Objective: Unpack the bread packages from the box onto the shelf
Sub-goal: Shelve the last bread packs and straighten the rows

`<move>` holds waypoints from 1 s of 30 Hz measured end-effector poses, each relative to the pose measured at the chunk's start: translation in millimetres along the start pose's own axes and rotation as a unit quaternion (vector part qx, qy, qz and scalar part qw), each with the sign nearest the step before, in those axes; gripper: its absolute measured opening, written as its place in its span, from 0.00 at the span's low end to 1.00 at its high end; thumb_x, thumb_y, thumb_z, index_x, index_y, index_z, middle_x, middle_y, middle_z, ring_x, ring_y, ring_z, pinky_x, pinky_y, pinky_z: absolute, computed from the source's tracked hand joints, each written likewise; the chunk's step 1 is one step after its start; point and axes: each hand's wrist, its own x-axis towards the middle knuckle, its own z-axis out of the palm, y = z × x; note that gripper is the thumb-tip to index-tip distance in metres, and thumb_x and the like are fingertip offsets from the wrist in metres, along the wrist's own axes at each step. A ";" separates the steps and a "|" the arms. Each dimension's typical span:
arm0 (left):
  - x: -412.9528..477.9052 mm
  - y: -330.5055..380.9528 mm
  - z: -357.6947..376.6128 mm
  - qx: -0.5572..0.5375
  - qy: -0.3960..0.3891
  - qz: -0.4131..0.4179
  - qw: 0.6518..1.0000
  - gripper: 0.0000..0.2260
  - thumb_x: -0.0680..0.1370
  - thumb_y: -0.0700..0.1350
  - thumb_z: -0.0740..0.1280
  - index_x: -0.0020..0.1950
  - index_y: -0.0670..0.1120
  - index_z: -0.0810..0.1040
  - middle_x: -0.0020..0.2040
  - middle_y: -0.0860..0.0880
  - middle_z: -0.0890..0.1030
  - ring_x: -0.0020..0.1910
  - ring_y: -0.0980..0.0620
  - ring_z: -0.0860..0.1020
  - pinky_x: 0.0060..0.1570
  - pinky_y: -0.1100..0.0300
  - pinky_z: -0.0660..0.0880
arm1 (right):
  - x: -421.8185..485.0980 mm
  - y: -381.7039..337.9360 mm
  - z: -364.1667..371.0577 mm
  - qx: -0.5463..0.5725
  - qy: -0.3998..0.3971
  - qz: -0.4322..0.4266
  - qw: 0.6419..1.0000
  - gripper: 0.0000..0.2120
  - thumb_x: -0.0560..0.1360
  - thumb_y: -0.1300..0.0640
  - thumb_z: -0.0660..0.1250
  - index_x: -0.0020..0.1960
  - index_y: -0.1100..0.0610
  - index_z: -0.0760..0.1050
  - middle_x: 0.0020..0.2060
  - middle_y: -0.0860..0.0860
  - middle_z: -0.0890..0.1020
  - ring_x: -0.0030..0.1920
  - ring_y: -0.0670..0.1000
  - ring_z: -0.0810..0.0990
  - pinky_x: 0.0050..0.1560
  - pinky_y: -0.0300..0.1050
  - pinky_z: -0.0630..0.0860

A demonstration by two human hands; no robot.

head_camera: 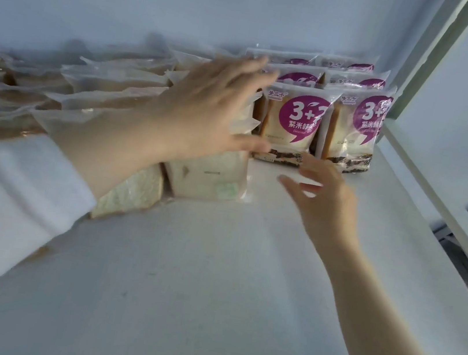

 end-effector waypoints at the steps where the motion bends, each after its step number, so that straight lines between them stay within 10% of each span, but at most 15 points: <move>1: 17.4 9.7 -1.3 0.001 0.013 0.001 1.000 0.41 0.70 0.66 0.56 0.77 0.49 0.47 0.78 0.50 0.47 0.77 0.51 0.48 0.72 0.57 0.43 | 6.2 7.6 -5.9 -0.007 0.049 0.005 0.999 0.26 0.69 0.56 0.73 0.65 0.59 0.72 0.55 0.53 0.77 0.50 0.49 0.78 0.48 0.37 0.75; 7: 102.1 27.4 19.9 0.080 0.003 -0.038 0.996 0.30 0.72 0.58 0.68 0.70 0.50 0.64 0.68 0.46 0.71 0.65 0.44 0.71 0.60 0.49 0.68 | 42.7 23.9 5.7 -0.080 0.068 -0.041 0.994 0.25 0.70 0.56 0.72 0.65 0.60 0.72 0.58 0.56 0.74 0.55 0.57 0.75 0.54 0.44 0.70; 11: 109.3 13.2 23.3 0.044 -0.004 -0.083 0.996 0.25 0.71 0.56 0.70 0.65 0.49 0.69 0.62 0.45 0.75 0.59 0.43 0.73 0.46 0.55 0.64 | 52.7 24.8 16.9 -0.151 0.048 -0.048 0.986 0.23 0.74 0.49 0.66 0.66 0.55 0.70 0.61 0.53 0.74 0.60 0.55 0.73 0.43 0.45 0.67; 30: 107.9 24.9 13.9 -0.041 0.006 -0.086 0.995 0.32 0.70 0.55 0.70 0.69 0.47 0.62 0.66 0.44 0.67 0.66 0.46 0.65 0.62 0.53 0.65 | 56.4 23.9 -24.5 -0.085 0.037 -0.126 0.988 0.18 0.71 0.54 0.70 0.60 0.58 0.76 0.51 0.53 0.78 0.40 0.54 0.79 0.39 0.45 0.75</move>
